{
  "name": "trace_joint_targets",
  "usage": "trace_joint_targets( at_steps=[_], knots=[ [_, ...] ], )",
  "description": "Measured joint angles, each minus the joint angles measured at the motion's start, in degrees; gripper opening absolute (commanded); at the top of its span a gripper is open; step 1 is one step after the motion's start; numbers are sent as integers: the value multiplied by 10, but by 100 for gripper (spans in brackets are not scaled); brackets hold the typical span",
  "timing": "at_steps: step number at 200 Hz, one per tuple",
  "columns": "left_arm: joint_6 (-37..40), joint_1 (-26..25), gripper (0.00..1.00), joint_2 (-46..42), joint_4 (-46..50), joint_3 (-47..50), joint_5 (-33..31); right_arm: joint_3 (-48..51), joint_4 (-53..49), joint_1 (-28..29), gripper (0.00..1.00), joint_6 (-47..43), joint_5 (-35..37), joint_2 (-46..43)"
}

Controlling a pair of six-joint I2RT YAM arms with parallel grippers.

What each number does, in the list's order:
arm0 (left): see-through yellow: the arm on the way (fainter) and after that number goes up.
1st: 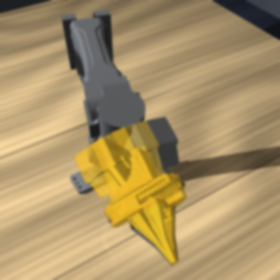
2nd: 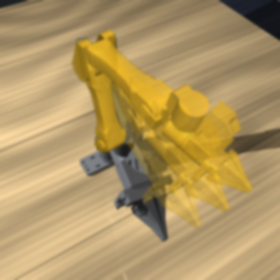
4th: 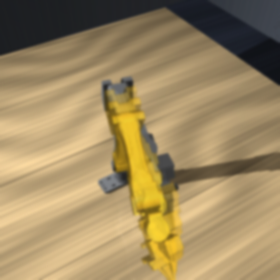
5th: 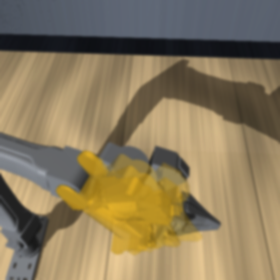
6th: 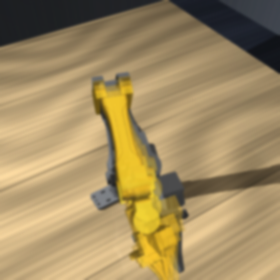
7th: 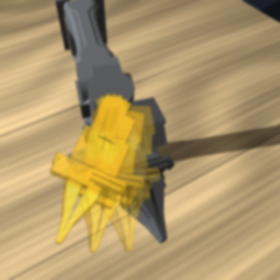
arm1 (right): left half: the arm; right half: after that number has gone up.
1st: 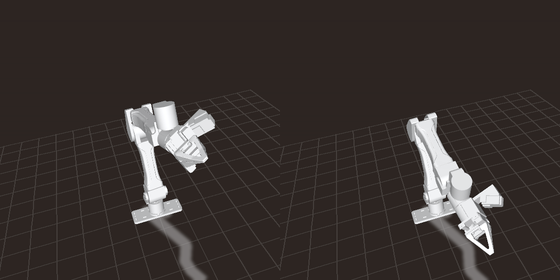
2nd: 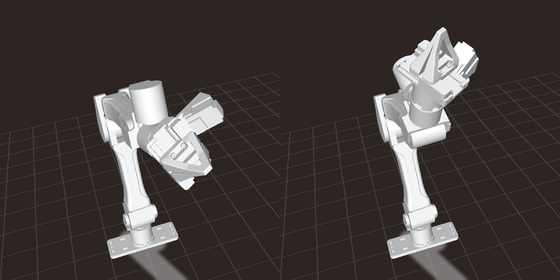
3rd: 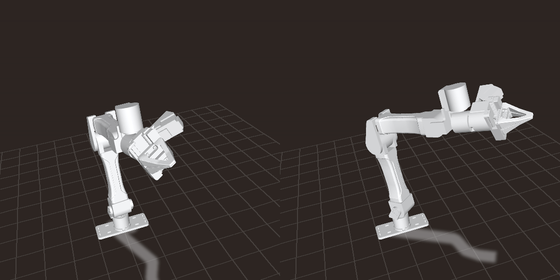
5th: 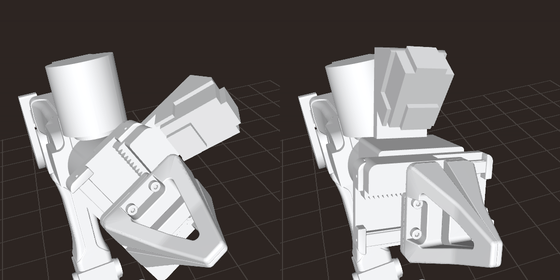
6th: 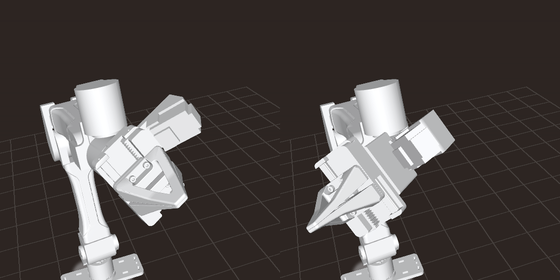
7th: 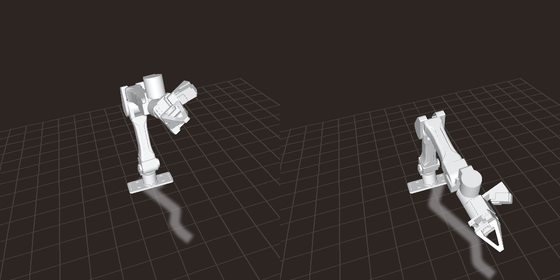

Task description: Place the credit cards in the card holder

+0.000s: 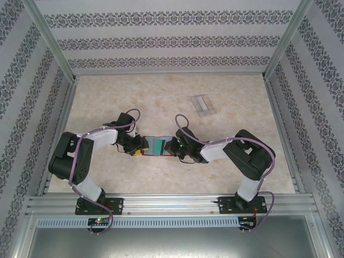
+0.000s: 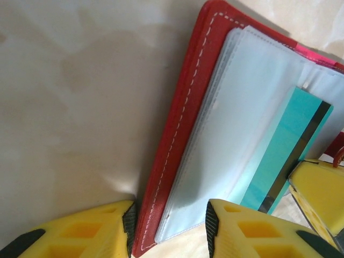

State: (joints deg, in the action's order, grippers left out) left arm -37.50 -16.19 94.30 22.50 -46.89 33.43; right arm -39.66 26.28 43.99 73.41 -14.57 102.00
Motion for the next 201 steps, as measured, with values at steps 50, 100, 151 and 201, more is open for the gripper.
trace_joint_targets(
  at_steps=[50, 100, 151, 201],
  knots=[
    [0, 0, 40, 5, 9, -7, -2, -31, -12, -17, 0, -25, -23, 14],
    [0, 0, 40, 8, 16, -12, -4, -70, -40, -18, 0, -52, -45, 36],
    [0, 0, 39, 8, 16, -12, -6, -97, -66, -17, 0, -77, -74, 54],
    [0, -4, 37, 9, 26, -18, -20, -129, -132, -19, 0, -139, -97, 54]
  ],
)
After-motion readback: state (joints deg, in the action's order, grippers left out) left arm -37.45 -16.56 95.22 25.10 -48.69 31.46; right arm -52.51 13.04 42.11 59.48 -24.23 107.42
